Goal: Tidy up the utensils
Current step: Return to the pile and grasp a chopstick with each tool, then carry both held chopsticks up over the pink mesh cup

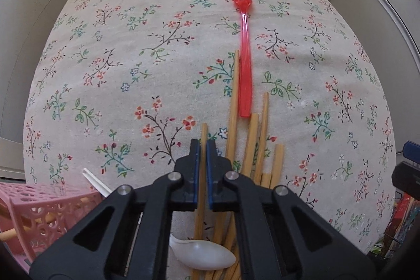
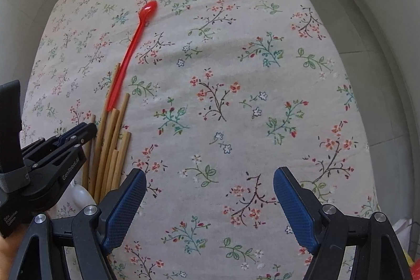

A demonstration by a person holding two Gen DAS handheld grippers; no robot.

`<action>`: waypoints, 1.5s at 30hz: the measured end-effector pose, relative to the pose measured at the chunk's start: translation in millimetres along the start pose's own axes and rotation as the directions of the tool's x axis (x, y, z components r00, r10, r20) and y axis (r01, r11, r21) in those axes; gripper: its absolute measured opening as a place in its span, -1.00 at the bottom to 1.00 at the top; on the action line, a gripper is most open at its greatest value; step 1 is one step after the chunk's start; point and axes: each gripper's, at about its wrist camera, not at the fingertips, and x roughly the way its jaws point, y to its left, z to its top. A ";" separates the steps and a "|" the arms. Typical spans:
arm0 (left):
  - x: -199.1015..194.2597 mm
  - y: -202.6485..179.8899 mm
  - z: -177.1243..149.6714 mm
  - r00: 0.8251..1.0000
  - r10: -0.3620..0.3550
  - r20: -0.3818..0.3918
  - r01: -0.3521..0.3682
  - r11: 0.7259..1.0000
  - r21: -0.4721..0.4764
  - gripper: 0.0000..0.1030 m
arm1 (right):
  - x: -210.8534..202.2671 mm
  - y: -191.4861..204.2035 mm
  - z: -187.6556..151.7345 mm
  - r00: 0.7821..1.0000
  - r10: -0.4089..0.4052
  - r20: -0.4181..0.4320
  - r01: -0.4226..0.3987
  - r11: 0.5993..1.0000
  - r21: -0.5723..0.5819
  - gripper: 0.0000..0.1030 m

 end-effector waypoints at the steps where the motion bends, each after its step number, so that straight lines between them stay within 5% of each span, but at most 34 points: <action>1: -1.0 -0.7 -1.0 1.000 -0.008 -0.001 0.008 1.000 0.001 -0.89 | 2.6 0.3 0.9 1.000 0.000 -0.005 0.000 1.000 0.003 0.63; 15: -78.5 -0.9 -10.6 0.984 -0.084 0.155 0.081 0.996 0.025 -0.90 | 42.3 20.4 16.7 0.998 0.019 -0.067 -0.016 0.999 0.041 0.59; 28: -145.9 27.4 -26.5 0.941 -0.141 0.309 0.138 0.990 0.032 -0.90 | 84.6 63.8 24.7 0.987 0.110 -0.118 -0.103 0.993 0.064 -0.23; 38: -155.0 42.7 -39.8 0.937 -0.138 0.321 0.134 0.990 0.034 -0.90 | 90.6 101.9 23.2 0.996 -0.074 -0.053 0.071 0.996 -0.050 -0.56; 40: -155.5 46.8 -40.7 0.936 -0.135 0.324 0.133 0.991 0.027 -0.89 | 91.1 107.5 20.3 0.994 -0.103 -0.041 0.099 0.992 -0.080 -0.75; 45: -161.9 56.0 -44.7 0.930 -0.128 0.345 0.131 0.991 0.014 -0.90 | 89.6 102.5 20.6 0.999 -0.037 -0.031 0.034 0.997 -0.075 -0.85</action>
